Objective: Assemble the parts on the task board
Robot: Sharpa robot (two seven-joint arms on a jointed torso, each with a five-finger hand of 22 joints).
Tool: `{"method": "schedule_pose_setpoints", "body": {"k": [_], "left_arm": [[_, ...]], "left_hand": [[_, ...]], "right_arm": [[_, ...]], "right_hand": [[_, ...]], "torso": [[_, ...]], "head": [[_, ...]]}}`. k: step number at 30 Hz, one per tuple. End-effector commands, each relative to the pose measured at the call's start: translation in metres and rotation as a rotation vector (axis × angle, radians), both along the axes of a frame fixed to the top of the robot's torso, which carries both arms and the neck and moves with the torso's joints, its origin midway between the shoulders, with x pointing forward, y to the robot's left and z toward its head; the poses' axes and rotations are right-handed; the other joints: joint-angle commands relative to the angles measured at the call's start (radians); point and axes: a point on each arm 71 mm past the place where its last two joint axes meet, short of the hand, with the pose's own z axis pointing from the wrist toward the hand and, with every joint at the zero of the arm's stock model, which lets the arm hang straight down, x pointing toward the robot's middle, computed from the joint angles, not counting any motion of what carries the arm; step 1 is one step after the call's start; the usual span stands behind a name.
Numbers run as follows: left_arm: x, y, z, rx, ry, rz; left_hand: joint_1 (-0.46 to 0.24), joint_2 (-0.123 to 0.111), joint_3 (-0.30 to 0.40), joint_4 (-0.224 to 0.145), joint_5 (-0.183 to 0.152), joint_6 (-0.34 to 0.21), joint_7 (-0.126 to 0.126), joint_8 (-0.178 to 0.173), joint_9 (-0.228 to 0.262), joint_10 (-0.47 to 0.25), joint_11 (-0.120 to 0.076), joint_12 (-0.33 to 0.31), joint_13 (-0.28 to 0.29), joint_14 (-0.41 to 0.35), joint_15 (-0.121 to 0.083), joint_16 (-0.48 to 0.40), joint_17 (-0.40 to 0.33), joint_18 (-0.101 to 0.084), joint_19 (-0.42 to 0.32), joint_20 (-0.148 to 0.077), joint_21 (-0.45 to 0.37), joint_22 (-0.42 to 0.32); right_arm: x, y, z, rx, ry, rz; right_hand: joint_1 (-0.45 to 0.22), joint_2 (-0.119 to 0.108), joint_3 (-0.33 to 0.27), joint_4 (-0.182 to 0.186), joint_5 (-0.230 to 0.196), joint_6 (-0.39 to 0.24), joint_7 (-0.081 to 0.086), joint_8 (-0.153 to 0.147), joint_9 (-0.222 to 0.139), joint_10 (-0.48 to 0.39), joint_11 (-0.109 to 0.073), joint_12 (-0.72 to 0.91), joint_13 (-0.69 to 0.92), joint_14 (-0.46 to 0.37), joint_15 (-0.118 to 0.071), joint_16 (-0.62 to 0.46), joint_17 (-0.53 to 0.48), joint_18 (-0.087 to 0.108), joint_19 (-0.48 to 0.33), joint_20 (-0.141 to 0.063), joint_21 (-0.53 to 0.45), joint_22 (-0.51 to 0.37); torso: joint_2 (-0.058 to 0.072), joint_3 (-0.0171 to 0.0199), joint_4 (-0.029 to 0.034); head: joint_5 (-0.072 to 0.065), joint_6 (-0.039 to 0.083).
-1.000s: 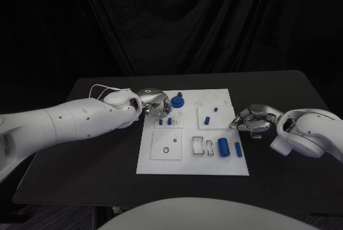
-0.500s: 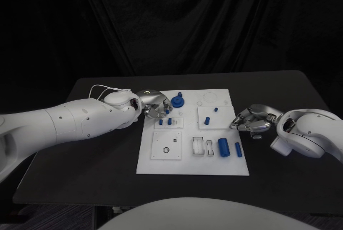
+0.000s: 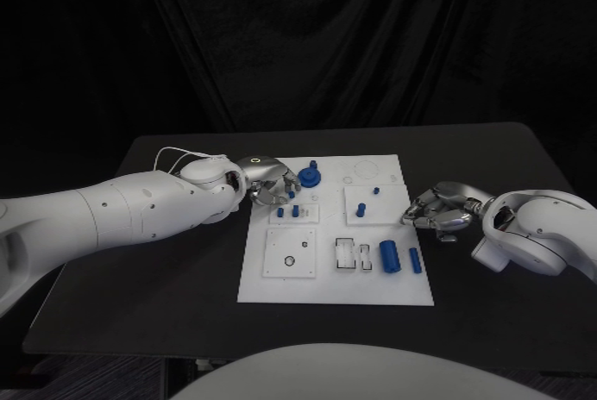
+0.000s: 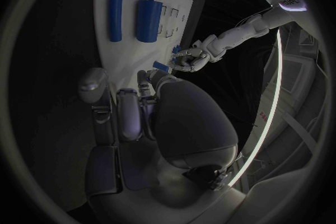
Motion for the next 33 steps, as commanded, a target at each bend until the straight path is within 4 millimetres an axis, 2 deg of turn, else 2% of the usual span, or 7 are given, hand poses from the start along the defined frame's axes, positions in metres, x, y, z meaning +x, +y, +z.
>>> {"method": "schedule_pose_setpoints", "body": {"k": [1, 14, 17, 20, 25, 31, 33], "left_arm": [[0.001, 0.006, 0.004, -0.033, -0.067, 0.004], [-0.014, 0.054, 0.028, -0.274, -0.217, 0.121], [-0.020, 0.064, 0.033, -0.402, -0.172, 0.168], [-0.026, 0.070, 0.037, -0.531, -0.111, 0.198], [-0.035, 0.071, 0.042, -0.823, 0.057, 0.209], [-0.041, 0.062, 0.047, -1.098, 0.199, 0.170], [-0.041, 0.060, 0.047, -1.165, 0.236, 0.168]], "left_hand": [[0.009, -0.006, 0.005, 0.002, 0.001, -0.007, 0.003, 0.001, -0.003, -0.009, -0.002, 0.004, 0.003, -0.007, -0.003, -0.003, 0.001, 0.014, 0.000, 0.005, -0.005, 0.221], [0.000, -0.050, 0.064, 0.018, -0.044, 0.045, 0.018, 0.012, -0.041, -0.066, -0.006, 0.044, 0.021, -0.155, -0.004, -0.117, -0.180, 0.059, -0.177, -0.001, -0.116, 0.133], [-0.005, -0.040, 0.012, 0.047, -0.012, 0.051, 0.040, 0.011, -0.056, -0.126, 0.013, 0.094, 0.043, -0.265, 0.012, -0.187, -0.281, 0.095, -0.320, 0.017, -0.270, 0.027], [0.014, -0.022, -0.039, 0.059, 0.028, 0.055, 0.067, 0.010, -0.069, -0.197, 0.030, 0.141, 0.057, -0.485, 0.036, -0.347, -0.441, 0.168, -0.633, 0.035, -0.690, -0.266], [0.033, 0.026, -0.097, 0.064, 0.101, 0.059, 0.120, 0.011, -0.083, -0.272, 0.083, 0.192, 0.057, -0.670, 0.102, -0.498, -0.530, 0.146, -0.756, 0.077, -0.932, -0.403], [-0.014, 0.091, -0.176, 0.144, 0.214, 0.060, 0.119, 0.015, -0.100, -0.344, 0.144, 0.213, 0.005, -0.865, 0.189, -0.663, -0.676, 0.093, -0.966, 0.114, -1.264, -0.631], [-0.013, 0.101, -0.205, 0.167, 0.218, 0.050, 0.127, 0.011, -0.123, -0.375, 0.164, 0.193, -0.043, -0.927, 0.211, -0.726, -0.742, 0.076, -0.920, 0.118, -1.221, -0.599]], "right_arm": [[-0.003, -0.001, 0.000, -0.004, 0.004, -0.006], [0.016, -0.002, 0.055, -0.031, -0.220, -0.006], [0.023, 0.004, 0.069, -0.070, -0.289, 0.018], [0.029, 0.010, 0.077, -0.112, -0.356, 0.042], [0.040, 0.021, 0.086, -0.215, -0.498, 0.099], [0.042, 0.028, 0.076, -0.378, -0.590, 0.173], [0.042, 0.028, 0.071, -0.429, -0.614, 0.191]], "right_hand": [[0.002, -0.005, 0.008, 0.000, 0.005, -0.002, -0.003, 0.005, 0.002, -0.008, 0.002, -0.003, 0.123, 0.008, 0.003, -0.006, 0.033, 0.015, 0.000, -0.002, -0.009, 0.076], [0.029, -0.058, 0.011, -0.042, 0.000, -0.003, -0.001, 0.020, 0.010, -0.124, 0.002, -0.090, 0.017, 0.037, 0.001, 0.052, 0.081, -0.003, 0.048, -0.006, 0.087, 0.111], [0.039, -0.073, 0.020, -0.055, -0.002, -0.002, 0.000, 0.027, 0.014, -0.220, 0.004, -0.166, -0.065, 0.037, 0.002, 0.051, 0.079, -0.003, 0.051, -0.006, 0.090, 0.115], [0.061, -0.093, 0.048, -0.074, 0.008, -0.014, 0.009, 0.026, 0.014, -0.497, 0.012, -0.404, -0.321, 0.038, 0.007, 0.055, 0.081, -0.005, 0.053, -0.003, 0.097, 0.122], [0.078, -0.125, 0.104, -0.100, 0.013, -0.039, 0.025, 0.018, 0.012, -0.639, 0.030, -0.589, -0.499, 0.028, 0.020, 0.043, 0.069, -0.003, 0.040, 0.008, 0.079, 0.120], [0.078, -0.180, 0.265, -0.123, -0.173, -0.071, 0.052, -0.006, -0.004, -0.703, 0.065, -0.747, -0.651, 0.022, 0.052, 0.053, 0.073, -0.004, 0.029, 0.031, 0.098, 0.123], [0.068, -0.189, 0.279, -0.123, -0.189, -0.075, 0.054, -0.009, -0.006, -0.721, 0.071, -0.774, -0.677, 0.022, 0.056, 0.057, 0.075, -0.005, 0.029, 0.036, 0.107, 0.125]], "torso": [[0.000, -0.0002, -0.0005], [0.000, -0.0009, 0.0001], [-0.002, -0.0013, 0.0007], [-0.002, -0.0037, 0.0020], [0.000, -0.0050, 0.0020], [0.001, -0.0135, 0.0138], [0.002, -0.0179, 0.0194]], "head": [[0.000, 0.000], [0.001, 0.000], [0.006, 0.000], [0.009, 0.000], [0.012, 0.000], [0.002, 0.000], [-0.003, 0.000]]}}
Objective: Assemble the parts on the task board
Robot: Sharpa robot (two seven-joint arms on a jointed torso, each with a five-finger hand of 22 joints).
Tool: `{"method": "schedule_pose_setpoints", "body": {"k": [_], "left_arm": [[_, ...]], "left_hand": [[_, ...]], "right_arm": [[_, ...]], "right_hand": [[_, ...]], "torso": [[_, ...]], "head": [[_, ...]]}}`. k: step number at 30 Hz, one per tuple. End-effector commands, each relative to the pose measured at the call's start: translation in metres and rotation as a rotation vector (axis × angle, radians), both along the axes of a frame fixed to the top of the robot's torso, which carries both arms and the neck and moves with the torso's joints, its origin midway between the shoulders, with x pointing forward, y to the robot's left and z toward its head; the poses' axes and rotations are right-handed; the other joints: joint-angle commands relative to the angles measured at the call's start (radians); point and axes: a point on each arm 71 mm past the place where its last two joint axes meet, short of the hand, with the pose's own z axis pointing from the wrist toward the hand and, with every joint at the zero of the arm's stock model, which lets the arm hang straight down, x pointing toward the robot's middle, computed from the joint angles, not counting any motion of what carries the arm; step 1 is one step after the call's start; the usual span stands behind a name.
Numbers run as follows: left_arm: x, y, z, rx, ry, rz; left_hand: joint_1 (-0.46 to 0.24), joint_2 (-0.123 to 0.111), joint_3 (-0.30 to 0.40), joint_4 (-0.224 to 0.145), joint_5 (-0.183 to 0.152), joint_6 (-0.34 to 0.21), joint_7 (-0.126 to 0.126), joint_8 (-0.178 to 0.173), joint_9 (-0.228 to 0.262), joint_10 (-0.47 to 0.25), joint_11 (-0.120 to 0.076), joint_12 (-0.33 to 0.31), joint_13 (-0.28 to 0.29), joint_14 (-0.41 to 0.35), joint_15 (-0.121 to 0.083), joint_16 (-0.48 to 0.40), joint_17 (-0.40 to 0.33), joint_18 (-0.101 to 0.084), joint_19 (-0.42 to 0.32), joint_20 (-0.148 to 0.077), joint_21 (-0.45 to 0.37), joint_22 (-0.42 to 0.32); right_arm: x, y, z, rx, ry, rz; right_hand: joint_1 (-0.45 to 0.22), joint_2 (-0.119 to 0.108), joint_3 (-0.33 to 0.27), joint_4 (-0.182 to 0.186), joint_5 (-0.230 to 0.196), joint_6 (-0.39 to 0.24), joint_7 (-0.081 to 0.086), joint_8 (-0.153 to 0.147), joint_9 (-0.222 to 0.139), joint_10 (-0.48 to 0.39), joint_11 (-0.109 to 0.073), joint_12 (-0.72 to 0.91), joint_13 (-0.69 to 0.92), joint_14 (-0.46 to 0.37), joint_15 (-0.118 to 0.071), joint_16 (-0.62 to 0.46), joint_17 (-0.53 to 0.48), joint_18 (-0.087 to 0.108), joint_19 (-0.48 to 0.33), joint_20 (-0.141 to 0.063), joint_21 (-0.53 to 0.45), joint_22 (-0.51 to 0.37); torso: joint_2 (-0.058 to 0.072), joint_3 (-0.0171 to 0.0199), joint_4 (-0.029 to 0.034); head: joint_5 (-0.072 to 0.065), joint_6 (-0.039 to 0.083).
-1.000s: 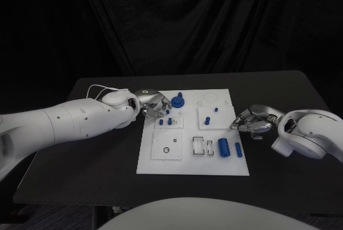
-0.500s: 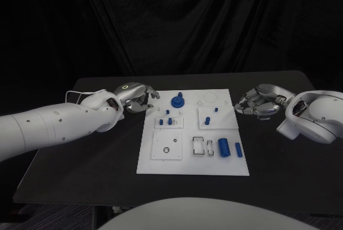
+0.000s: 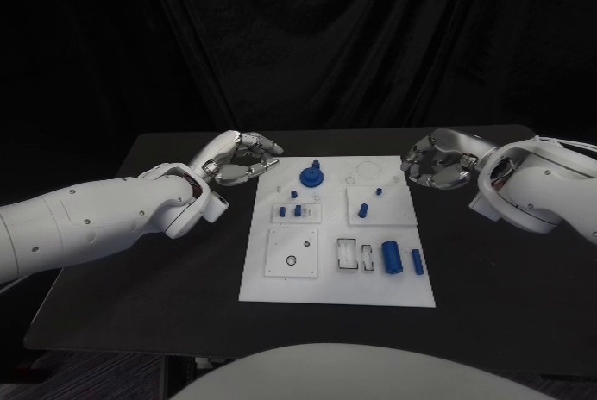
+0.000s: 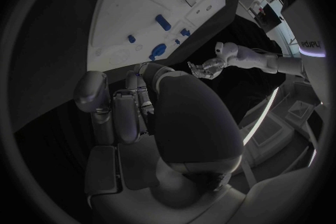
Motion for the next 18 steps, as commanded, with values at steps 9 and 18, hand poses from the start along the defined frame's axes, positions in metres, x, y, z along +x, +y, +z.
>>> {"method": "schedule_pose_setpoints", "body": {"k": [9, 18], "left_arm": [[-0.022, -0.005, -0.003, -0.555, 0.141, -0.126], [-0.040, -0.007, 0.000, -0.629, 0.149, -0.170]], "left_hand": [[-0.018, 0.097, -0.143, 0.039, 0.052, -0.193, 0.038, -0.014, -0.205, -0.104, -0.061, -0.117, -0.280, -0.201, -0.018, -0.253, -0.299, -0.024, -0.169, -0.025, -0.136, -0.067], [-0.002, 0.122, -0.205, 0.038, 0.071, -0.192, 0.027, -0.014, -0.249, -0.124, -0.090, -0.148, -0.363, -0.266, -0.046, -0.346, -0.373, 0.002, -0.211, -0.028, -0.181, -0.100]], "right_arm": [[-0.004, -0.002, -0.019, -0.310, -0.263, 0.024], [-0.009, -0.004, -0.027, -0.318, -0.293, 0.035]], "right_hand": [[-0.062, -0.054, 0.020, 0.009, -0.102, -0.019, -0.015, -0.045, -0.026, -0.060, 0.011, -0.096, -0.117, 0.043, 0.012, 0.062, 0.122, -0.019, 0.030, 0.021, 0.106, 0.145], [-0.090, -0.066, -0.007, 0.020, -0.121, -0.021, -0.025, -0.074, -0.038, -0.057, 0.011, -0.100, -0.144, 0.046, 0.013, 0.072, 0.127, -0.024, 0.039, 0.023, 0.134, 0.151]], "torso": [[0.009, -0.0314, 0.0503], [0.024, -0.0529, 0.0816]], "head": [[-0.057, 0.000], [-0.103, 0.000]]}}
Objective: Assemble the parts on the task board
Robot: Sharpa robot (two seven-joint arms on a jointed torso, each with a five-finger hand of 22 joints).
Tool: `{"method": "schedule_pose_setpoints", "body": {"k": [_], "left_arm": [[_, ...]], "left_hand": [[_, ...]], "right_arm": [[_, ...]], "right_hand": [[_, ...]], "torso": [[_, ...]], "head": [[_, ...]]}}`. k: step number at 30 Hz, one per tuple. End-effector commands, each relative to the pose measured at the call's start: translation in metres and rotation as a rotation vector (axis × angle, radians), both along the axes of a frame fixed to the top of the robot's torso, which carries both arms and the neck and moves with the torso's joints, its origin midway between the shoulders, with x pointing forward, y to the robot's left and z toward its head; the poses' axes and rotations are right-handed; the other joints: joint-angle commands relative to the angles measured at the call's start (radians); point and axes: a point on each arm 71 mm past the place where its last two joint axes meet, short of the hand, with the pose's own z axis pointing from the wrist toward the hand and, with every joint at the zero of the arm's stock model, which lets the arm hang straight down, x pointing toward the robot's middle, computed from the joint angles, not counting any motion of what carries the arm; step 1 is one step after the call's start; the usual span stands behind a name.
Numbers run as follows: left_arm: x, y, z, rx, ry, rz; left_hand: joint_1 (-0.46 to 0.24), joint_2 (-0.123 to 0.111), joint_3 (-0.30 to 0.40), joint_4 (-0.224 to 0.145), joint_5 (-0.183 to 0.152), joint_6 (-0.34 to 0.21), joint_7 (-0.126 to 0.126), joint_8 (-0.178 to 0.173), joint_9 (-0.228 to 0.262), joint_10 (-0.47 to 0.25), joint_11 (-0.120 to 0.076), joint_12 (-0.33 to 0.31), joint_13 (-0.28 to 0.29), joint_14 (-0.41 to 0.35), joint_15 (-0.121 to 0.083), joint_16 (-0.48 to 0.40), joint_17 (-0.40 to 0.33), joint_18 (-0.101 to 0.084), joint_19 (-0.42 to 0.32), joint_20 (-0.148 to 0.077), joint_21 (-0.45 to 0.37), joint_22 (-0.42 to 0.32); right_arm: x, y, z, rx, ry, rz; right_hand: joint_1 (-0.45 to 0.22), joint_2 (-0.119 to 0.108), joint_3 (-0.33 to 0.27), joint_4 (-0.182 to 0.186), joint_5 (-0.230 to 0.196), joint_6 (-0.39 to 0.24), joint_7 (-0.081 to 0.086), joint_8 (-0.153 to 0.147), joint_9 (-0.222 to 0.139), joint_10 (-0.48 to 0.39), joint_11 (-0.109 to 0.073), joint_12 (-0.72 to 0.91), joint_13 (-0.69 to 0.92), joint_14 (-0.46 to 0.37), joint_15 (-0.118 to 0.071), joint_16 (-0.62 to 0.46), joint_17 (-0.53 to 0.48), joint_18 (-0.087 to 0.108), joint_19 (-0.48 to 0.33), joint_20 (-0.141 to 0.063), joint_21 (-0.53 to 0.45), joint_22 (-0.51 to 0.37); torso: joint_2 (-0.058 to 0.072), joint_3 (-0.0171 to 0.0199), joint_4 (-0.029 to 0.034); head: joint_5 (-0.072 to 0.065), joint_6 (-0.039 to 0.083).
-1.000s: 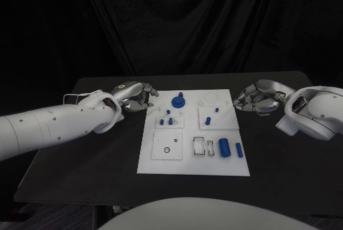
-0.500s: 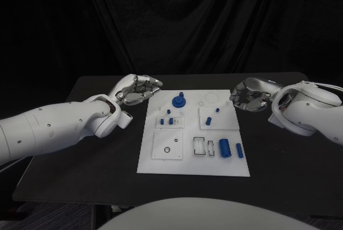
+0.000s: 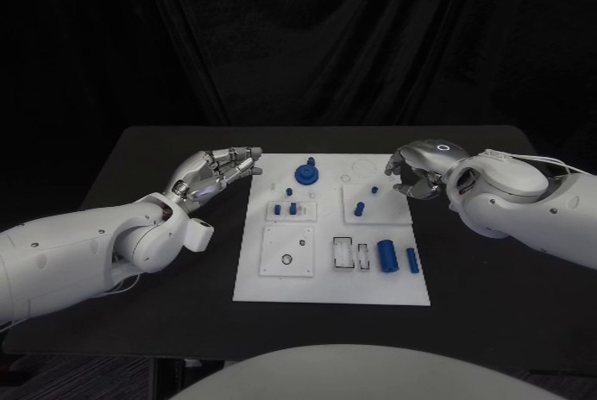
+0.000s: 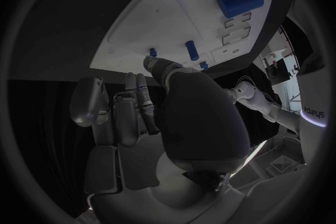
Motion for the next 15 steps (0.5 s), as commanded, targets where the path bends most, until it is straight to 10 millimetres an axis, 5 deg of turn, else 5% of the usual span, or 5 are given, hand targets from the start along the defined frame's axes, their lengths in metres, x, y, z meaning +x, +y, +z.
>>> {"method": "schedule_pose_setpoints", "body": {"k": [1, 15], "left_arm": [[-0.007, 0.000, 0.017, -0.202, -0.170, -0.028], [-0.013, -0.003, 0.019, -0.232, -0.157, -0.056]], "left_hand": [[0.005, 0.007, -0.007, 0.000, 0.006, 0.004, -0.005, -0.003, -0.005, 0.003, -0.006, -0.002, -0.008, -0.004, -0.001, -0.003, -0.006, 0.009, -0.005, 0.001, -0.004, -0.003], [0.038, 0.024, -0.024, -0.003, 0.037, 0.021, -0.007, 0.000, -0.023, 0.014, 0.008, 0.014, -0.039, 0.015, 0.018, 0.017, -0.013, 0.016, 0.001, 0.027, -0.009, -0.012]], "right_arm": [[0.000, 0.000, 0.003, -0.016, -0.082, -0.002], [0.002, 0.012, -0.005, 0.053, -0.058, 0.036]], "right_hand": [[-0.010, -0.002, -0.006, 0.001, -0.007, -0.002, -0.006, -0.006, -0.001, -0.004, 0.001, -0.004, -0.003, 0.045, 0.006, 0.005, 0.125, -0.007, 0.007, 0.002, 0.006, 0.151], [-0.010, 0.017, -0.010, 0.005, 0.052, 0.008, 0.004, -0.039, -0.013, 0.049, 0.002, -0.005, -0.051, 0.045, 0.011, 0.006, 0.118, -0.009, 0.011, 0.008, 0.024, 0.153]], "torso": [[0.011, -0.0148, 0.0204], [0.027, -0.0306, 0.0291]], "head": [[-0.019, 0.000], [-0.044, 0.000]]}}
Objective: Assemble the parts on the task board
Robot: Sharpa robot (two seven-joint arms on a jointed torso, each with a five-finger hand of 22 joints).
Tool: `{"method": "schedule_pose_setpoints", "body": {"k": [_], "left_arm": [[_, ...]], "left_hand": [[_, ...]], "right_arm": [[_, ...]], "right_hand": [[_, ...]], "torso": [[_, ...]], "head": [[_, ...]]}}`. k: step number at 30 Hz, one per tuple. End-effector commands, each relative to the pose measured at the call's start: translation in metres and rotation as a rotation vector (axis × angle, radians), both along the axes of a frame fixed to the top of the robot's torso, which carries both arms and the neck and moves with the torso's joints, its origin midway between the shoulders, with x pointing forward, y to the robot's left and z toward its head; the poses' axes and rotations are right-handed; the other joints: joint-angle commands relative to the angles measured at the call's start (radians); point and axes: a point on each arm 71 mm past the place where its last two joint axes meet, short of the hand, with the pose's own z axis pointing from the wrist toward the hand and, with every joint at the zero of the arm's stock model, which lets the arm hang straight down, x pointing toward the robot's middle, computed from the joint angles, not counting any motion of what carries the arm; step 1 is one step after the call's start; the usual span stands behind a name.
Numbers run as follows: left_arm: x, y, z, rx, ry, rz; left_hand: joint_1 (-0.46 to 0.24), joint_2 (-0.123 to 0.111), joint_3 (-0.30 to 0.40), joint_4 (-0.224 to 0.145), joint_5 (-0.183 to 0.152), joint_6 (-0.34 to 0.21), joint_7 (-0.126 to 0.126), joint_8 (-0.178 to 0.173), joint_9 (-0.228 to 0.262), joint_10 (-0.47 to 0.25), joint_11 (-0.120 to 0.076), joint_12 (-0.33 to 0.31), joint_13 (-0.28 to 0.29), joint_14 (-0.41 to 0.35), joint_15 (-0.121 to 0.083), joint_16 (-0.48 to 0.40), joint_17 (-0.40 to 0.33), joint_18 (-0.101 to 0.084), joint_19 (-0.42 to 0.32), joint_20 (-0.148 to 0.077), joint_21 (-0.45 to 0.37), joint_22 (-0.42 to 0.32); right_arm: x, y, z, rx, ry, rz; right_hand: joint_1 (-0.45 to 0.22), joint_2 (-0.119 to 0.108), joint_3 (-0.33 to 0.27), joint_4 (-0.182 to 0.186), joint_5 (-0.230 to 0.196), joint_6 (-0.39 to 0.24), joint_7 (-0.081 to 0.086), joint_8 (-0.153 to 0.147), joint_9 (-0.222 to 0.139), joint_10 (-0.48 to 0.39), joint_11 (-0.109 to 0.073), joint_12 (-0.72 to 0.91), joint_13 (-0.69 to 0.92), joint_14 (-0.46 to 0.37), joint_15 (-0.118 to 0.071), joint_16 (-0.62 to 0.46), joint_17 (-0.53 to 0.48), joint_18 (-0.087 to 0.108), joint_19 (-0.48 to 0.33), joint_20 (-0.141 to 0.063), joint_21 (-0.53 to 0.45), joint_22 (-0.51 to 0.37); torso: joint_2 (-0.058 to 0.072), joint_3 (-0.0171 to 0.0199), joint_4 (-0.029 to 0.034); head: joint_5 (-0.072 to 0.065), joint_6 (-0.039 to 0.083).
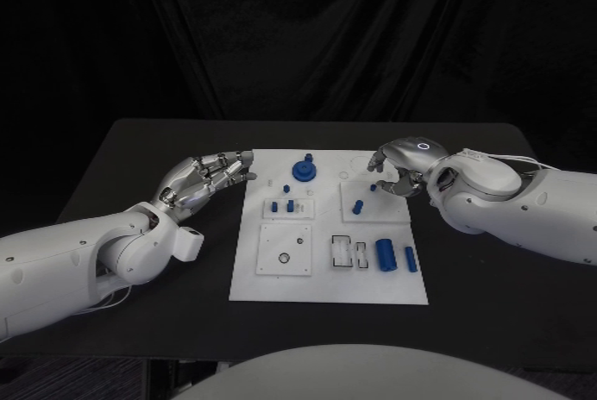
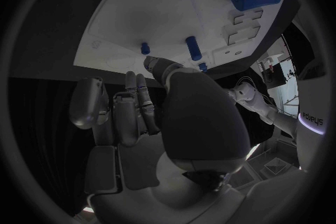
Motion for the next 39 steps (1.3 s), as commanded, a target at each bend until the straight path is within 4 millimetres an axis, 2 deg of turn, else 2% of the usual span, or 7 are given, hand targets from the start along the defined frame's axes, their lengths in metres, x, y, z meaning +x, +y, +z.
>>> {"method": "schedule_pose_setpoints", "body": {"k": [1, 12, 18, 30, 32, 39], "left_arm": [[-0.005, 0.001, 0.018, -0.164, -0.195, -0.006], [-0.007, 0.000, 0.018, -0.167, -0.188, -0.011], [-0.007, 0.000, 0.018, -0.168, -0.186, -0.014], [-0.006, 0.000, 0.017, -0.164, -0.180, -0.014], [-0.006, -0.001, 0.016, -0.163, -0.177, -0.016], [-0.005, -0.002, 0.015, -0.161, -0.170, -0.020]], "left_hand": [[0.014, 0.001, -0.007, 0.001, 0.004, 0.009, 0.000, 0.000, -0.002, 0.008, 0.002, 0.006, -0.002, 0.004, 0.007, 0.006, -0.002, 0.016, -0.001, 0.006, -0.004, -0.001], [0.025, 0.003, -0.012, 0.000, 0.014, 0.023, -0.001, 0.002, -0.005, 0.011, 0.008, 0.012, -0.010, 0.011, 0.012, 0.016, -0.001, 0.020, 0.004, 0.018, -0.004, -0.003], [0.028, 0.004, -0.013, 0.000, 0.015, 0.025, -0.001, 0.003, -0.007, 0.011, 0.010, 0.014, -0.013, 0.013, 0.015, 0.018, -0.001, 0.021, 0.005, 0.022, -0.003, -0.003], [0.034, 0.006, -0.015, -0.001, 0.020, 0.028, 0.001, 0.003, -0.010, 0.008, 0.013, 0.013, -0.018, 0.007, 0.016, 0.012, -0.002, 0.024, -0.003, 0.025, -0.009, -0.006], [0.037, 0.007, -0.014, -0.002, 0.022, 0.029, 0.002, 0.003, -0.010, 0.007, 0.013, 0.013, -0.020, 0.007, 0.017, 0.013, -0.002, 0.025, -0.004, 0.026, -0.009, -0.007], [0.046, 0.008, -0.013, -0.005, 0.028, 0.030, 0.004, 0.004, -0.013, 0.005, 0.016, 0.013, -0.022, 0.004, 0.020, 0.011, -0.002, 0.026, -0.007, 0.031, -0.011, -0.008]], "right_arm": [[0.000, 0.000, 0.000, 0.035, -0.011, 0.007], [-0.001, -0.001, -0.007, 0.040, 0.047, -0.005], [-0.002, 0.000, -0.007, 0.046, 0.056, -0.006], [-0.001, -0.001, -0.013, 0.041, 0.069, -0.011], [-0.001, -0.001, -0.014, 0.041, 0.070, -0.010], [0.000, 0.000, -0.016, 0.045, 0.066, -0.006]], "right_hand": [[-0.004, 0.012, -0.001, 0.003, 0.006, 0.007, 0.005, -0.009, -0.003, 0.018, -0.001, -0.006, -0.008, 0.046, 0.004, 0.006, 0.118, -0.010, 0.006, 0.002, 0.009, 0.153], [-0.011, 0.009, -0.004, 0.007, 0.003, 0.011, 0.008, -0.015, -0.005, 0.031, -0.003, -0.012, -0.023, 0.042, 0.002, -0.002, 0.108, -0.008, 0.003, 0.001, 0.002, 0.151], [-0.021, 0.010, -0.005, 0.012, 0.026, 0.026, 0.008, -0.017, -0.005, 0.043, -0.004, -0.019, -0.039, 0.040, 0.001, -0.004, 0.103, -0.007, 0.001, -0.001, 0.000, 0.150], [-0.036, 0.011, -0.013, 0.017, 0.023, 0.055, 0.006, -0.013, -0.001, 0.047, -0.005, -0.023, -0.054, 0.037, 0.000, -0.010, 0.095, -0.005, -0.004, -0.001, -0.009, 0.147], [-0.028, 0.016, -0.010, 0.008, 0.035, 0.091, 0.005, 0.002, 0.009, 0.056, -0.008, -0.022, -0.060, 0.037, -0.003, -0.011, 0.093, -0.005, -0.004, -0.003, -0.010, 0.146], [-0.016, 0.024, -0.006, -0.005, 0.053, 0.130, -0.001, 0.018, 0.025, 0.075, -0.013, -0.021, -0.071, 0.037, -0.007, -0.012, 0.089, -0.005, -0.004, -0.007, -0.009, 0.147]], "torso": [[0.006, -0.0051, 0.0036], [0.013, -0.0030, 0.0011], [0.016, -0.0009, 0.0010], [0.014, -0.0040, -0.0004], [0.014, -0.0046, 0.0000], [0.013, -0.0052, 0.0009]], "head": [[-0.008, 0.000], [-0.010, 0.000], [-0.013, 0.000], [-0.009, 0.000], [-0.010, 0.000], [-0.011, 0.000]]}}
